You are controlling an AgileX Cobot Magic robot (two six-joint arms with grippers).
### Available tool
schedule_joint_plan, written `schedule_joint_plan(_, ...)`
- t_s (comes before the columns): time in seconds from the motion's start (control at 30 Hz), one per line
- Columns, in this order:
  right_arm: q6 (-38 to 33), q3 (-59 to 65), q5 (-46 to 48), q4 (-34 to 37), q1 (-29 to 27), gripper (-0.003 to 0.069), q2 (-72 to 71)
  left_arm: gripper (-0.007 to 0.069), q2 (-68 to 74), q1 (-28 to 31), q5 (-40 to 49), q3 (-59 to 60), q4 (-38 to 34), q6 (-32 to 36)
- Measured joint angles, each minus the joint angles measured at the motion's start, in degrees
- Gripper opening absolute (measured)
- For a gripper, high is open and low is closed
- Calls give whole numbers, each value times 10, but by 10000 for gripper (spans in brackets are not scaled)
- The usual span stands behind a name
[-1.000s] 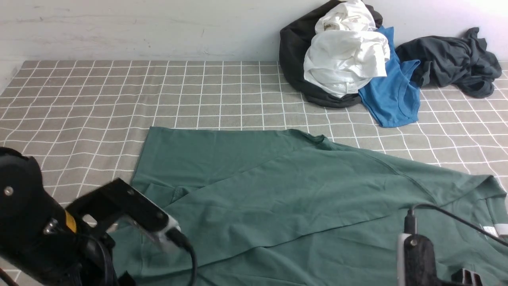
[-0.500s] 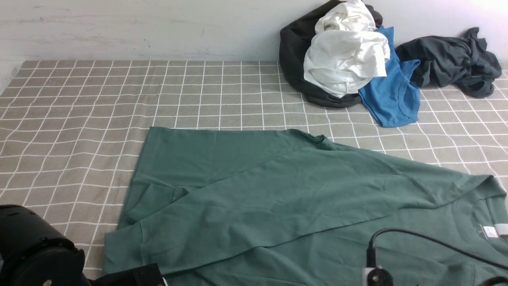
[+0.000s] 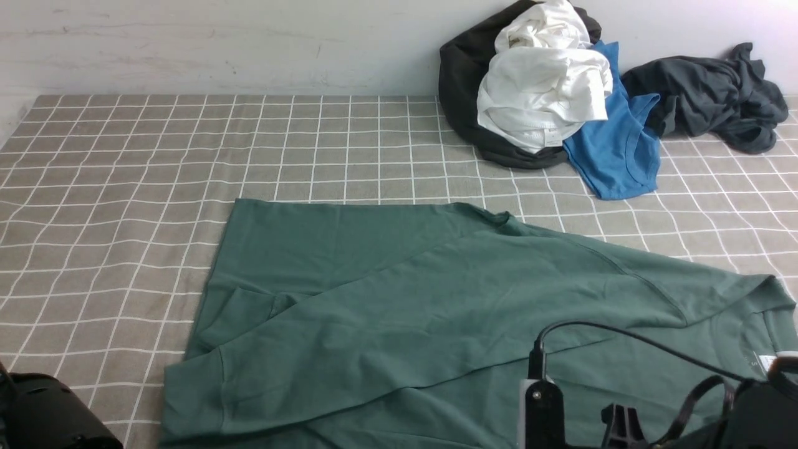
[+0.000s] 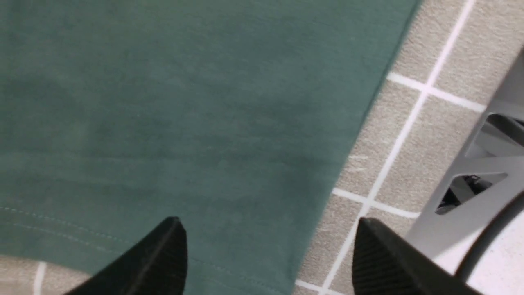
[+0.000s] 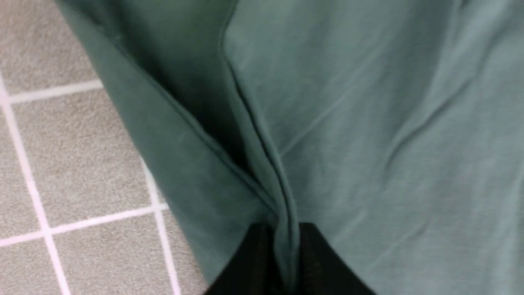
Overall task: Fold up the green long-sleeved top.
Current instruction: Use both arms simultaneously to clamp the lower edge of the clothing fabric
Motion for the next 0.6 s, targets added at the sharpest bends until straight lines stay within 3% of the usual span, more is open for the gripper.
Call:
schedule_joint_plan(0.33,6,-100,150,-9,0,17,1,496,5,0,-37,5,9,29)
schedule_joint_plan(0.6,15,-140,178,-2,-21,17,1,496,50,0,-46,5,1,40)
